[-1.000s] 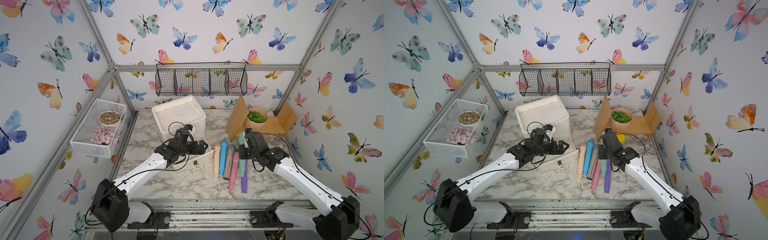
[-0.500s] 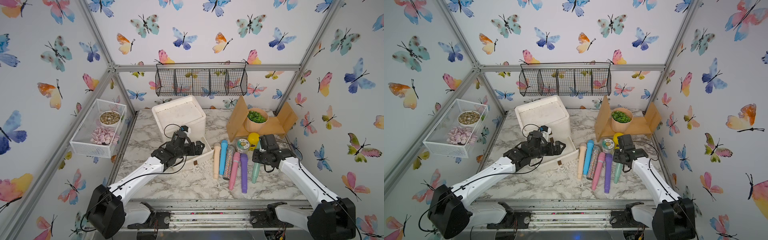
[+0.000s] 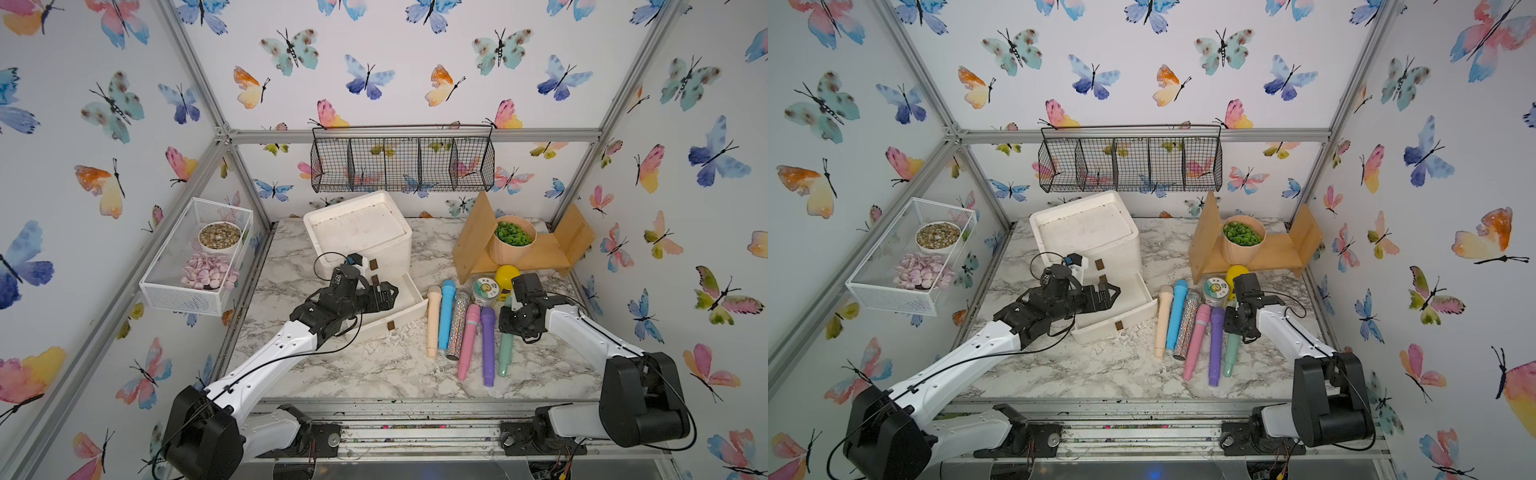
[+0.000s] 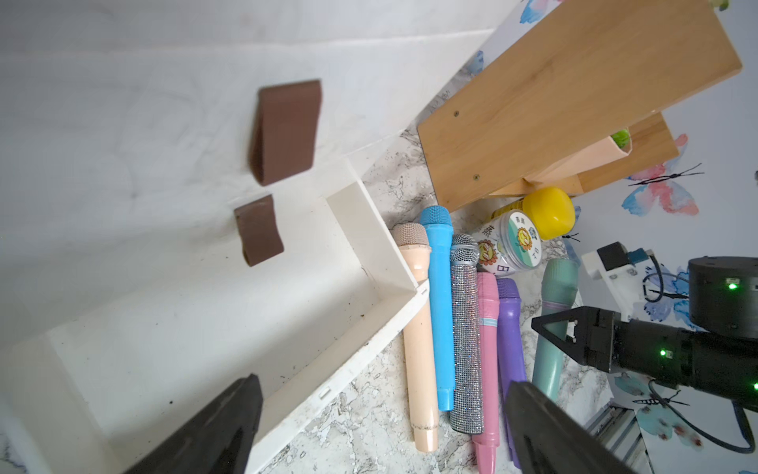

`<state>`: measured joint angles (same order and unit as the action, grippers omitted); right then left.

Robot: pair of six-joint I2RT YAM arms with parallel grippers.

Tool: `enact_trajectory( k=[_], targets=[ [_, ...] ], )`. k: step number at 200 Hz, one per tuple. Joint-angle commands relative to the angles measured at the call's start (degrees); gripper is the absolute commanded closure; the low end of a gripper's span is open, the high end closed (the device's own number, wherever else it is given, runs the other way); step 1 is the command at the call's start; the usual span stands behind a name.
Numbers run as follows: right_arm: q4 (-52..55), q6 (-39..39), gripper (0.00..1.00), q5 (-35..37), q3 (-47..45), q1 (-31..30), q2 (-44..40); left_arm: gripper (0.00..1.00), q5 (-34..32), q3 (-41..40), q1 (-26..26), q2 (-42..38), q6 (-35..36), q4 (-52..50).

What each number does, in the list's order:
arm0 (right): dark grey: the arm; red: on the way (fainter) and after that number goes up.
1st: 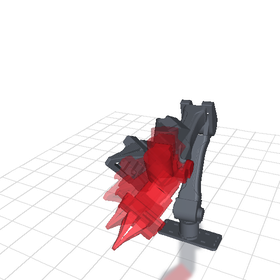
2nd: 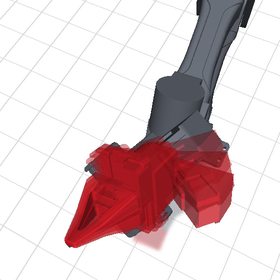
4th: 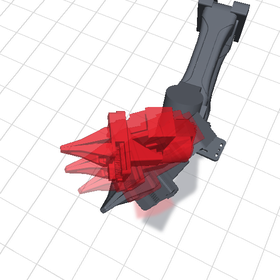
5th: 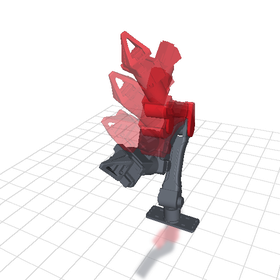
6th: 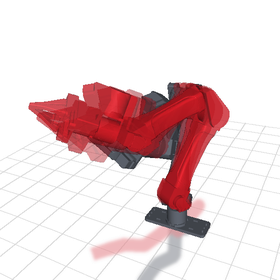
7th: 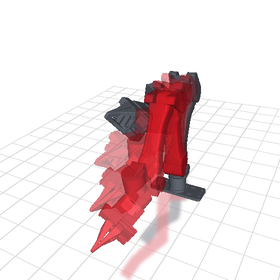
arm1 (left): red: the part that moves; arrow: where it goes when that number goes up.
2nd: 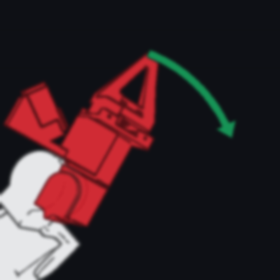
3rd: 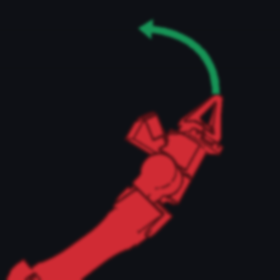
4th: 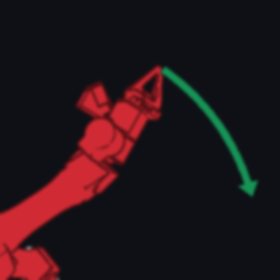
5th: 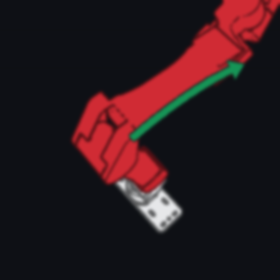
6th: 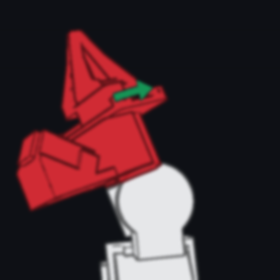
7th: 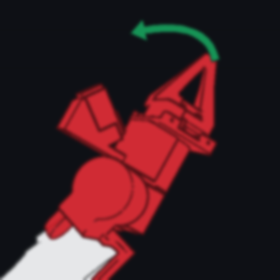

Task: Take the microphone out of the drawer
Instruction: Place the microphone at the center of the board.

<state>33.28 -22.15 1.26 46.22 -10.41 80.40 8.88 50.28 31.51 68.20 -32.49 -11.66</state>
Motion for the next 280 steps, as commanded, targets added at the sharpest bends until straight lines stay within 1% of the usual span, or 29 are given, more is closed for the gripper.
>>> enact_trajectory(
  k=[1, 24, 63, 108, 134, 158, 171, 185, 210, 227, 234, 255, 268, 274, 277, 280],
  targets=[
    [-1.8, 0.8, 0.63, -2.0, -0.4, 0.4, 1.9, 0.02, 1.1, -0.1, 0.0, -1.4, 0.1, 0.0],
    [-2.7, 0.9, 0.62, -2.8, -0.6, 0.5, 3.4, 0.01, 0.1, -0.3, 0.0, -2.2, 0.5, -0.5],
    [-3.6, 0.6, 0.53, -3.5, -0.2, 0.5, 5.5, 0.01, -0.4, -0.4, 0.0, -2.3, 0.4, -0.6],
    [-4.3, 0.0, 0.49, -3.4, -0.2, 0.5, 6.6, 0.00, -3.3, -0.5, 0.0, -3.5, 0.2, -1.5],
    [-4.4, -0.2, 0.48, -3.5, 0.1, 0.5, 5.6, 0.02, -3.1, -0.7, 0.1, -4.3, 2.1, -1.8],
    [-3.6, -0.2, 0.47, -3.5, 1.4, 0.5, 3.7, 0.06, -1.0, -0.9, 0.5, -4.1, 4.3, -1.8],
    [-2.7, -0.2, 0.46, -3.2, 2.4, 0.5, 2.4, 0.07, -0.9, -1.0, 1.6, -3.7, 6.1, -2.1],
    [-1.4, -0.1, 0.44, -2.7, 3.6, 0.5, 0.7, 0.09, -2.1, -0.9, 4.1, -3.2, 8.6, -2.5],
    [0.9, 0.3, 0.40, -1.6, 5.9, 0.5, -2.0, 0.11, -5.8, -0.9, 10.5, -1.8, 12.7, -3.3],
    [1.9, 0.5, 0.39, -1.7, 7.6, 0.5, -4.2, 0.20, -6.9, -1.1, 14.7, -0.1, 15.4, -3.2],
    [1.9, 0.5, 0.39, -2.4, 8.0, 0.5, -5.1, 0.27, -7.5, -1.1, 16.4, 0.7, 16.5, -3.2],
    [-0.9, 0.1, 0.38, -7.8, 8.4, 0.5, -9.1, 0.57, -10.5, -1.5, 21.0, 3.9, 19.2, -3.5],
    [-4.6, -0.8, 0.37, -12.5, 7.5, 0.5, -11.7, 0.85, -12.0, -1.7, 22.9, 6.3, 20.1, -3.9],
    [-6.3, -1.4, 0.37, -14.9, 6.9, 0.5, -12.8, 0.96, -12.4, -1.8, 23.5, 7.4, 20.2, -4.2],
    [-7.0, -1.9, 0.37, -16.0, 6.6, 0.5, -13.4, 1.00, -12.9, -1.7, 23.7, 7.9, 20.2, -4.3],
    [-8.0, -2.2, 0.36, -17.1, 6.3, 0.5, -13.8, 1.00, -13.4, -1.7, 24.0, 8.4, 20.1, -4.5]
  ],
)
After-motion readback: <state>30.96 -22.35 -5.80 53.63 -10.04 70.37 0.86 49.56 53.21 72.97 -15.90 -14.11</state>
